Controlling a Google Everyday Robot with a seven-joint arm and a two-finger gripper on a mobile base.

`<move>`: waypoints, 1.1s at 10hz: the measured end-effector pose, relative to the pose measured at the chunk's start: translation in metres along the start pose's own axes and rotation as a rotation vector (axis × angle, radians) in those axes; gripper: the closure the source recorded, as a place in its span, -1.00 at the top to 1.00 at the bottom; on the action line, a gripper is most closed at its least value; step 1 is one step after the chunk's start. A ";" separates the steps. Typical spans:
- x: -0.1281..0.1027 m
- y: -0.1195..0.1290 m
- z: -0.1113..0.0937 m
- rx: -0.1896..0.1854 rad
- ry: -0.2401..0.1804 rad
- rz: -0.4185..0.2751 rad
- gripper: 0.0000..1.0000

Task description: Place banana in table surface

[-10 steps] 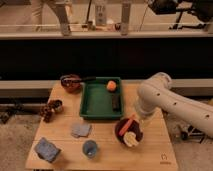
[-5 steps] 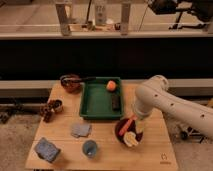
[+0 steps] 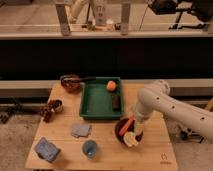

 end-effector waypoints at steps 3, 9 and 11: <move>0.002 0.004 0.007 -0.005 -0.020 0.029 0.60; 0.007 0.028 -0.002 -0.039 -0.049 -0.108 0.60; 0.010 0.036 -0.001 -0.038 -0.069 -0.117 0.60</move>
